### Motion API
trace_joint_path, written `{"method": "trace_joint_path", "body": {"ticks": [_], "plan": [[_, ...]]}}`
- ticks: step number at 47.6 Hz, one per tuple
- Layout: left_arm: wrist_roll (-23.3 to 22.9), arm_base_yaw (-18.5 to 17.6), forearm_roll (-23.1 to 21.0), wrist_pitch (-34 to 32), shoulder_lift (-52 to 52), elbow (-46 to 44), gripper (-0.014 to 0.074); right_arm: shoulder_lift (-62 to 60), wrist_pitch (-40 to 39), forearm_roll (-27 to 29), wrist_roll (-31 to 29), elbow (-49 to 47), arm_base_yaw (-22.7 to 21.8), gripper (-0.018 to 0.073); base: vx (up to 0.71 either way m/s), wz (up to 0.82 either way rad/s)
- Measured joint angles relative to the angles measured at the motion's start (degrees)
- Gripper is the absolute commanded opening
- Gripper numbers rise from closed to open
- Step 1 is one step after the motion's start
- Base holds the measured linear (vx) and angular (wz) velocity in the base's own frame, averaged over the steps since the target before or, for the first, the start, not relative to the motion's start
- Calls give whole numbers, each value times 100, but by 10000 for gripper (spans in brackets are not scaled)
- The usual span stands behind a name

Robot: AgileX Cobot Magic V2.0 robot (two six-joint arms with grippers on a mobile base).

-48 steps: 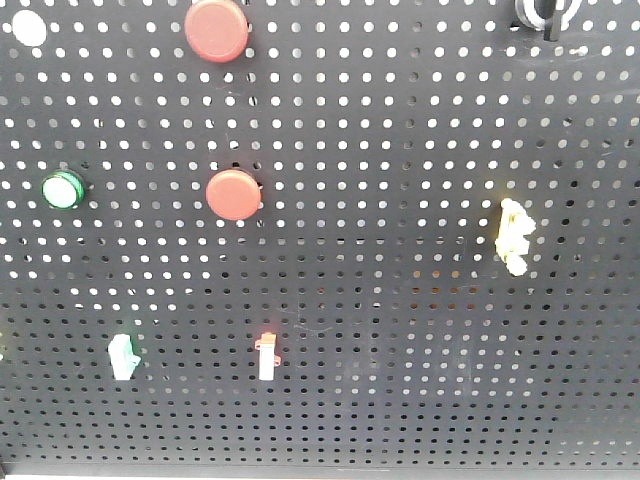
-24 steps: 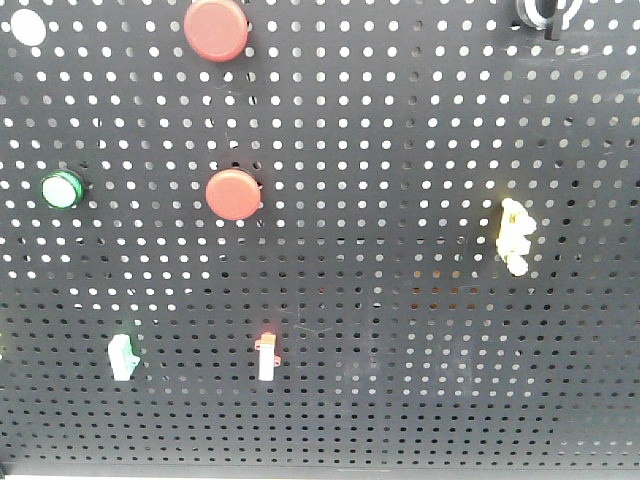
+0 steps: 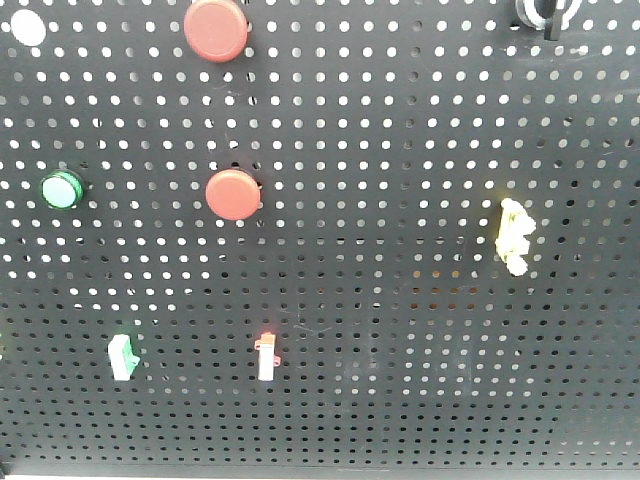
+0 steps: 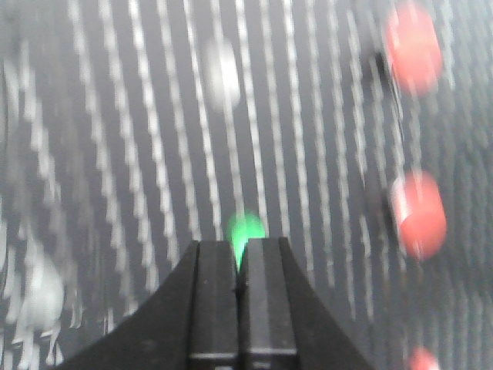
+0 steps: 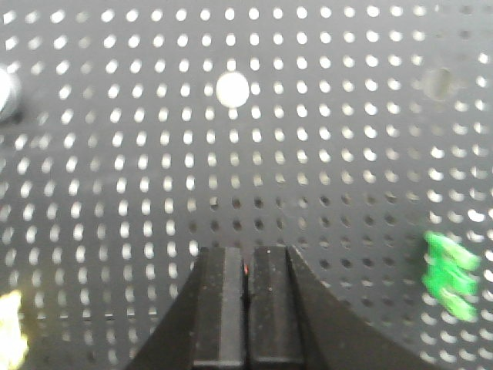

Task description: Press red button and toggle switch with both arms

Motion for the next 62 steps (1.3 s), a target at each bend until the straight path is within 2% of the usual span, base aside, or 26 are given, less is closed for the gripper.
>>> {"method": "trace_joint_path", "body": {"ticks": [6, 9, 22, 28, 40, 62], "plan": [[-9, -13, -440, 274, 344, -473, 2, 56, 121, 407, 0, -13, 0, -3, 0, 0], [173, -133, -666, 464, 572, -725, 2, 56, 121, 575, 0, -13, 0, -3, 0, 0], [1791, -1079, -1814, 1067, 1958, -1960, 2, 69, 135, 763, 0, -13, 0, -3, 0, 0], [2063, -1265, -1931, 1111, 2490, -2487, 2, 69, 135, 762, -5, -13, 0, -3, 0, 0], [2107, -1309, -1953, 1041, 3083, -3201, 2, 69, 167, 758, -28, -13, 0, -3, 0, 0], [2112, -1316, -2025, 808, 3456, -3400, 2, 69, 239, 758, -39, -13, 0, -3, 0, 0]]}}
